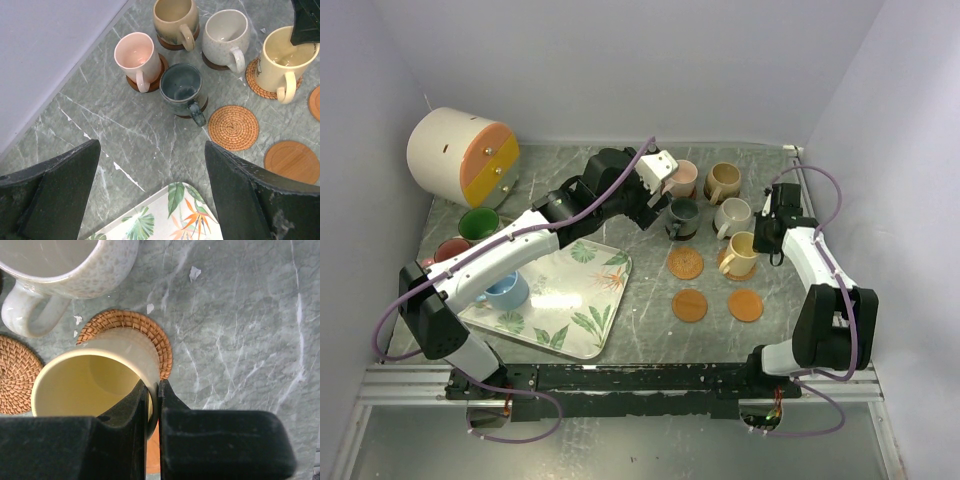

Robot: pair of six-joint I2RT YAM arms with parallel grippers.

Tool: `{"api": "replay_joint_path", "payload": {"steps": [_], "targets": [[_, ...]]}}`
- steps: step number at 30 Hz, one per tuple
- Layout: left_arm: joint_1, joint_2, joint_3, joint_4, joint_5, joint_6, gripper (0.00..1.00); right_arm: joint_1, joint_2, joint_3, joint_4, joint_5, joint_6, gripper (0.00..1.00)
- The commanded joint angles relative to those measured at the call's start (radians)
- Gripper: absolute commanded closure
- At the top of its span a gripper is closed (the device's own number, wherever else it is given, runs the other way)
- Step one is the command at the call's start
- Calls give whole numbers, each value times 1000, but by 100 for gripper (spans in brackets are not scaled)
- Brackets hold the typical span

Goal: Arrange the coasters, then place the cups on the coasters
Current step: Place the cup on the coaster.

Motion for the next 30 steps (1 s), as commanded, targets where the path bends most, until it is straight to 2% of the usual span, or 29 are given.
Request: {"api": "replay_joint_path", "payload": {"steps": [1, 19, 30], "targets": [[4, -1, 14, 23, 13, 8, 4, -9, -15, -5, 59, -5, 18, 100], [4, -2, 14, 14, 31, 8, 4, -11, 18, 0, 62, 13, 16, 100], [4, -15, 3, 13, 47, 13, 4, -16, 36, 24, 59, 23, -43, 100]]}}
